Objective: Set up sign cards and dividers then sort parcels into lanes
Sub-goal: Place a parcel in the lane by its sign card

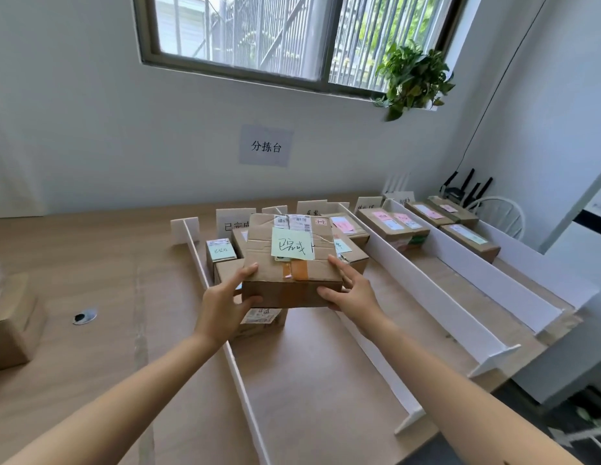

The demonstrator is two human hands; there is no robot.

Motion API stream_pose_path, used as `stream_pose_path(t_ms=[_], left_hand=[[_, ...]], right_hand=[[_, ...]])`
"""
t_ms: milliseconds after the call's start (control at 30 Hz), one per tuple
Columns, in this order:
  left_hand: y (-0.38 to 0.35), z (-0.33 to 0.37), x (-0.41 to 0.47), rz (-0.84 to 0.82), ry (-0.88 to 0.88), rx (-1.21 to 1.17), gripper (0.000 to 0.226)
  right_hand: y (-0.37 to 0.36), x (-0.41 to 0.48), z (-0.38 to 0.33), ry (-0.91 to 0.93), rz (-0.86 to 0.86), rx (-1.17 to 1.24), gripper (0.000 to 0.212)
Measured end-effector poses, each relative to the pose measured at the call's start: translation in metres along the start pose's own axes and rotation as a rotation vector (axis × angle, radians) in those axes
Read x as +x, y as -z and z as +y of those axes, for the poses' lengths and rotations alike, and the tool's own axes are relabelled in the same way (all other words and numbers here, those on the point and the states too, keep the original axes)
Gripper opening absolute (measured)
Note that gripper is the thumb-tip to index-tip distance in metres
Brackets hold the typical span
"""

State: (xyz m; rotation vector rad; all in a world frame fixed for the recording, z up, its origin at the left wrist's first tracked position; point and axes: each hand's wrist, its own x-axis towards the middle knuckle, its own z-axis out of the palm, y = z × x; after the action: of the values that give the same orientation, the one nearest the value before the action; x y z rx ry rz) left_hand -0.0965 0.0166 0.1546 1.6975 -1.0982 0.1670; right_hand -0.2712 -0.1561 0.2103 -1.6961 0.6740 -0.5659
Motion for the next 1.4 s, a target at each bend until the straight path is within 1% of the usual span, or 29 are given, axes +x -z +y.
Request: stream_pose_path(t_ms=[267, 467, 667, 833, 933, 1100, 1200, 1400], left_hand=[[-0.023, -0.027, 0.026, -0.049, 0.069, -0.034, 0.074], [-0.036, -0.043, 0.036, -0.064, 0.092, 0.007, 0.076], [-0.058, -0.041, 0.032, -0.052, 0.1, -0.022, 0.073], [-0.079, -0.039, 0.031, -0.047, 0.153, 0.035, 0.064], [-0.094, -0.036, 0.034, -0.058, 0.206, 0.027, 0.063], [-0.124, -0.034, 0.033, -0.037, 0.278, 0.101, 0.065], [-0.146, -0.032, 0.037, -0.02, 0.288, 0.157, 0.065], [-0.176, -0.032, 0.04, 0.006, 0.371, 0.218, 0.063]], right_hand=[[0.006, 0.034, 0.012, -0.024, 0.035, -0.018, 0.069], [0.011, 0.048, 0.024, -0.05, 0.028, 0.017, 0.068], [0.023, 0.062, 0.039, -0.075, -0.008, 0.021, 0.067], [0.039, 0.081, 0.055, -0.086, -0.053, 0.044, 0.066], [0.05, 0.095, 0.067, -0.095, -0.076, 0.045, 0.067], [0.072, 0.118, 0.082, -0.111, -0.142, 0.059, 0.069], [0.089, 0.135, 0.098, -0.131, -0.188, 0.065, 0.066], [0.104, 0.167, 0.125, -0.137, -0.226, 0.007, 0.066]])
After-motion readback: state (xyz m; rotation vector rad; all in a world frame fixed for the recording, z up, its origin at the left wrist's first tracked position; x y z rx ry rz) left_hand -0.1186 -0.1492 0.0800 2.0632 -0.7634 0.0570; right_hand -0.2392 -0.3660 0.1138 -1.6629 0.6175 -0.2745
